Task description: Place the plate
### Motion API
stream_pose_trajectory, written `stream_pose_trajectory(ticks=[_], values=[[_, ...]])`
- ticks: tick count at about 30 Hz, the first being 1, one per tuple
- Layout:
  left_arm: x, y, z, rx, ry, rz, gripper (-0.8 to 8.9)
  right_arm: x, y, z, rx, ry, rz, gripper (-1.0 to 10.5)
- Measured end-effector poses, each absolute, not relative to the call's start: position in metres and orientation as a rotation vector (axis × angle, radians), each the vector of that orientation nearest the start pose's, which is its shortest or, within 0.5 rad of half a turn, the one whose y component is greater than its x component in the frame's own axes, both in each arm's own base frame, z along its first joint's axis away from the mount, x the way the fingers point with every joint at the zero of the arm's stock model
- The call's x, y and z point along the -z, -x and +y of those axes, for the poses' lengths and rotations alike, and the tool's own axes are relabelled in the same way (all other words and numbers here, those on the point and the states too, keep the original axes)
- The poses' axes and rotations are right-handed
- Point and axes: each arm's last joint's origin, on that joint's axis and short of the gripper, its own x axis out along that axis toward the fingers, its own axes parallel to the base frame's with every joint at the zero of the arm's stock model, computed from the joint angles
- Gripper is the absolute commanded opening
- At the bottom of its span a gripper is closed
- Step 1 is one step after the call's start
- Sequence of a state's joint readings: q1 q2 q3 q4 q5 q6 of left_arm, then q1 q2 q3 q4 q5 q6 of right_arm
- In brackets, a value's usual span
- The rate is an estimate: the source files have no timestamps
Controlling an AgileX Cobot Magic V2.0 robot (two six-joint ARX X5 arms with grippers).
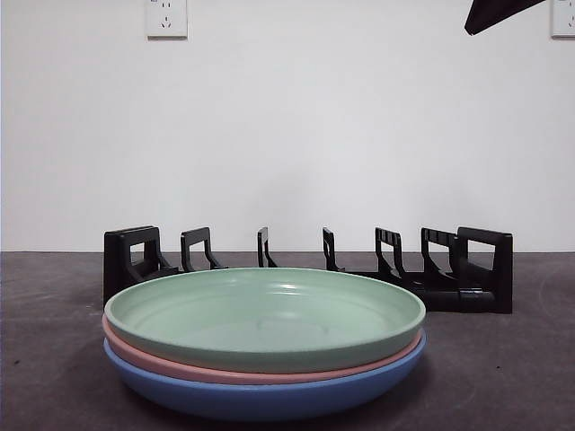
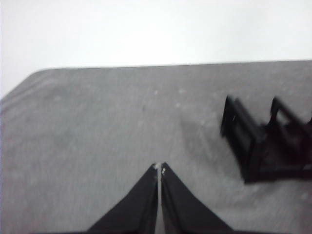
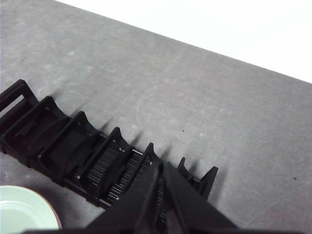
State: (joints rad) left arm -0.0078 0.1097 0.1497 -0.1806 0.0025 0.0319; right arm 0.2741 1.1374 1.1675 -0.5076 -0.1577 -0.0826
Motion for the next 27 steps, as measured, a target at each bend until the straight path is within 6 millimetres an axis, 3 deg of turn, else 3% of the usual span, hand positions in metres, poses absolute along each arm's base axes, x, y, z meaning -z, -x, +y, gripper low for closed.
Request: stream_pose_trajectory(ticks=[5, 27], values=[[-0.160, -0.095, 0.001, -0.014, 0.003, 0.127, 0.08, -0.366, -0.228, 0.069, -0.443, 0.108, 0.463, 0.2], [-0.160, -0.095, 0.001, -0.016, 0.046, 0.118, 0.08, -0.367, -0.228, 0.069, -0.443, 0.110, 0.453, 0.2]])
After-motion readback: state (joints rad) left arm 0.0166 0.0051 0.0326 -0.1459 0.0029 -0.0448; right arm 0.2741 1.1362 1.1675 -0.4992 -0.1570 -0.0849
